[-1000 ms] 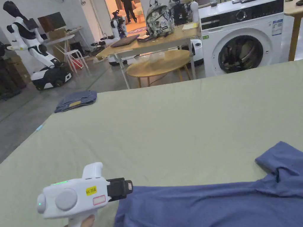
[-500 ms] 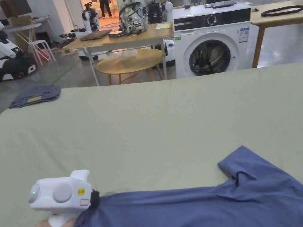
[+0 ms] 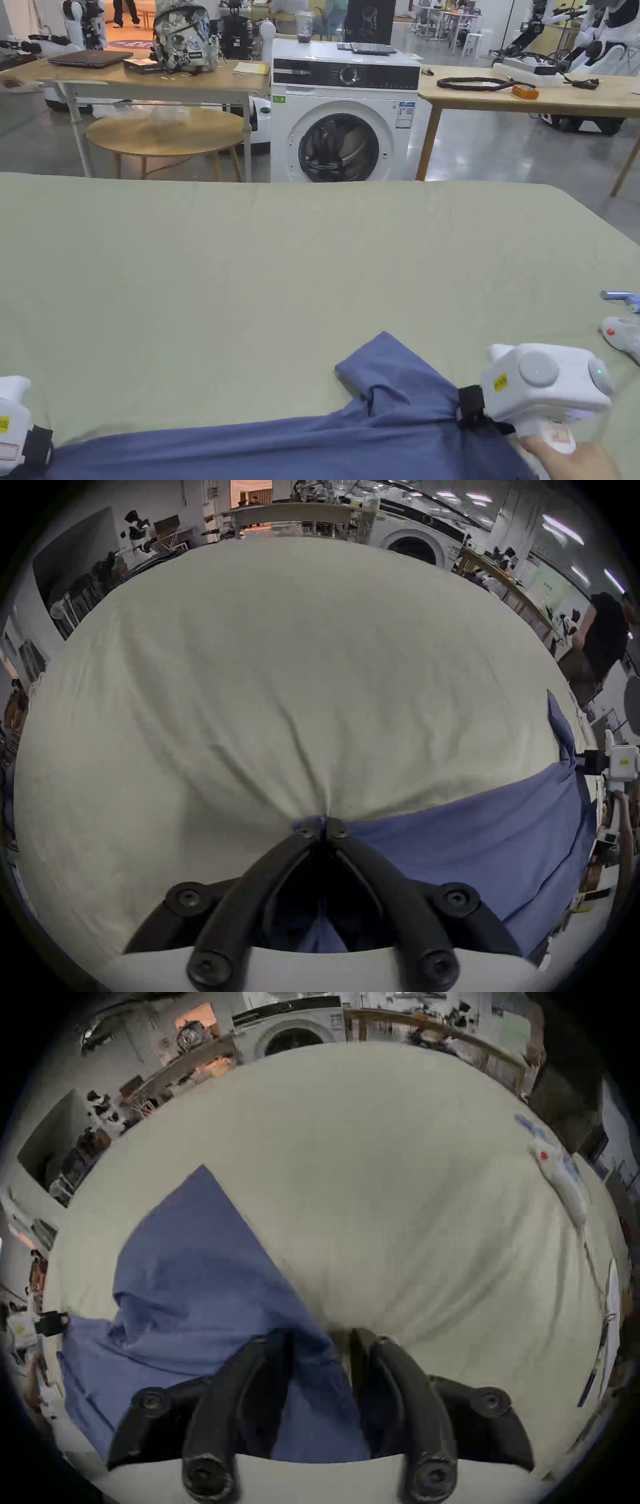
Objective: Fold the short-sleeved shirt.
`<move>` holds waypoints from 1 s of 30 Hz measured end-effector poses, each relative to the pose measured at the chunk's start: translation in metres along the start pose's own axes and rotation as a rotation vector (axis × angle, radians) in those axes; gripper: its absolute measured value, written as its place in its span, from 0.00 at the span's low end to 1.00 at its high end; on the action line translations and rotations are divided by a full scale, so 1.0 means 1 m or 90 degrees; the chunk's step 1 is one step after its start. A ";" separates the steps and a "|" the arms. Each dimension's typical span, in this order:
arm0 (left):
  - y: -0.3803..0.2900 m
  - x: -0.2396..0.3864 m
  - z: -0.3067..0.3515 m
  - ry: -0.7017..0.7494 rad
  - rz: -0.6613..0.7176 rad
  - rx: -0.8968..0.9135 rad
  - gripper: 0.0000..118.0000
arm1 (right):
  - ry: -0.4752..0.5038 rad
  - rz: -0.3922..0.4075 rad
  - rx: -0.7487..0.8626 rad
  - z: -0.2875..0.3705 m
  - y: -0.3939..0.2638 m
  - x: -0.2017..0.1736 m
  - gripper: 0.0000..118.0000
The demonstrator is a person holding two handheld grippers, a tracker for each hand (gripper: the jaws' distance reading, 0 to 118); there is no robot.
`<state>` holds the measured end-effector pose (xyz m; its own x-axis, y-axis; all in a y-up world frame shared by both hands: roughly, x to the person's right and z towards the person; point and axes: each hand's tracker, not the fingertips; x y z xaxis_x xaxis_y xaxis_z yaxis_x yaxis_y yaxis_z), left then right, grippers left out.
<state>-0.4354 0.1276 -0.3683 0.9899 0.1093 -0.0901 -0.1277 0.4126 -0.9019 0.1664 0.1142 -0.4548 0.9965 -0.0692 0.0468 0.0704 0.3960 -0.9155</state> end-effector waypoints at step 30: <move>-0.263 -0.046 0.131 -0.067 0.024 0.205 0.03 | 0.027 -0.043 0.239 0.169 -0.310 0.034 0.07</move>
<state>-0.4550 0.1320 -0.0715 0.9745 0.2157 -0.0625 -0.1941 0.6694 -0.7171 0.1859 0.1437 -0.1021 0.9869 -0.1410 0.0788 0.1554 0.6961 -0.7009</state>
